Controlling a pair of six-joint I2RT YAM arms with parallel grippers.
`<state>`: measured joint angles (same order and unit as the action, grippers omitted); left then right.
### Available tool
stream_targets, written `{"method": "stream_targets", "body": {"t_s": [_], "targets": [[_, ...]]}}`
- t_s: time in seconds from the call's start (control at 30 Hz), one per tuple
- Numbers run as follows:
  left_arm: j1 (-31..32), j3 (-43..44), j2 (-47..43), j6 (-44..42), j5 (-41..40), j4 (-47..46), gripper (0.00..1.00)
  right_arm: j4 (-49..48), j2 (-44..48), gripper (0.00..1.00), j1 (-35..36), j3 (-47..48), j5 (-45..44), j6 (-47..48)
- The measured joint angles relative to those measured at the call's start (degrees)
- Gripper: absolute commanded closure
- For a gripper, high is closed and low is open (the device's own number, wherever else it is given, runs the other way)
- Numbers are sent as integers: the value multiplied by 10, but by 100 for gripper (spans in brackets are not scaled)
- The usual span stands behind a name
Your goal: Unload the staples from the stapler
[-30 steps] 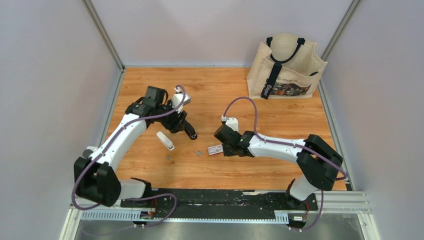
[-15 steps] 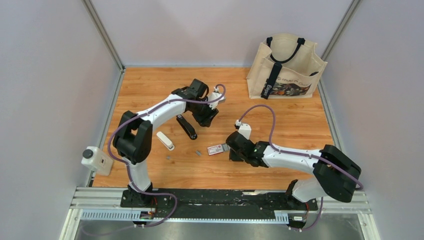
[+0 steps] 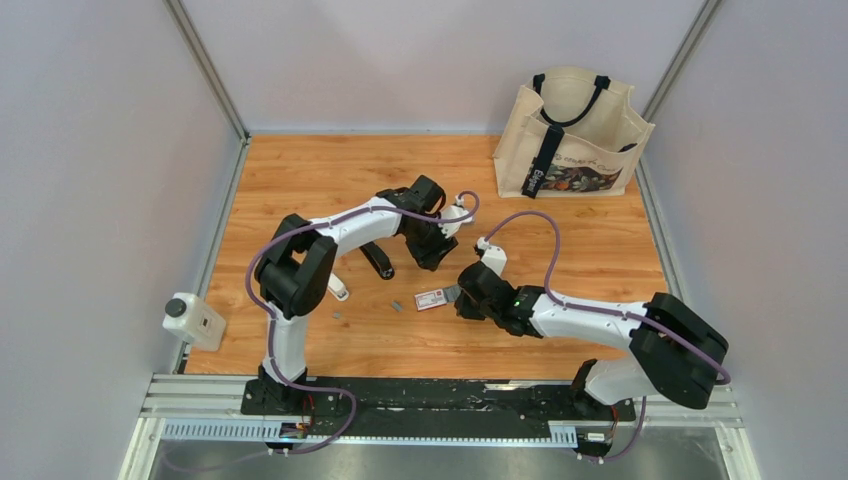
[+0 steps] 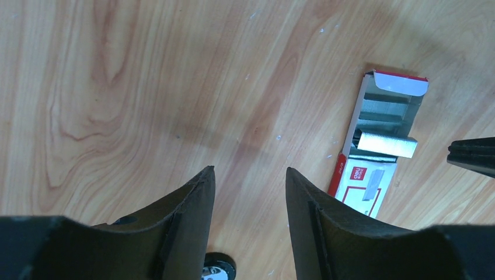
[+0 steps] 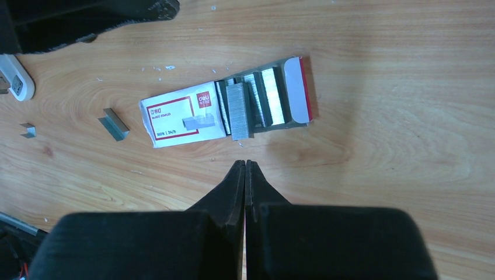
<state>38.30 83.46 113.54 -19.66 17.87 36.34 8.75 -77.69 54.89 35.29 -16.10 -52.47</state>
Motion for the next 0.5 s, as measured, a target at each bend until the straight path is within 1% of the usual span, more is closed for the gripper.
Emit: {"method": "stream_targets", "body": {"t_s": [0.23,0.5], "targets": [[12,2,18,-3,-2,0,44,-18,-8,100,-5,0,14,0],[35,-3,19,-3,-4,-13,44,-22,-22,100,-6,0,21,0]]}}
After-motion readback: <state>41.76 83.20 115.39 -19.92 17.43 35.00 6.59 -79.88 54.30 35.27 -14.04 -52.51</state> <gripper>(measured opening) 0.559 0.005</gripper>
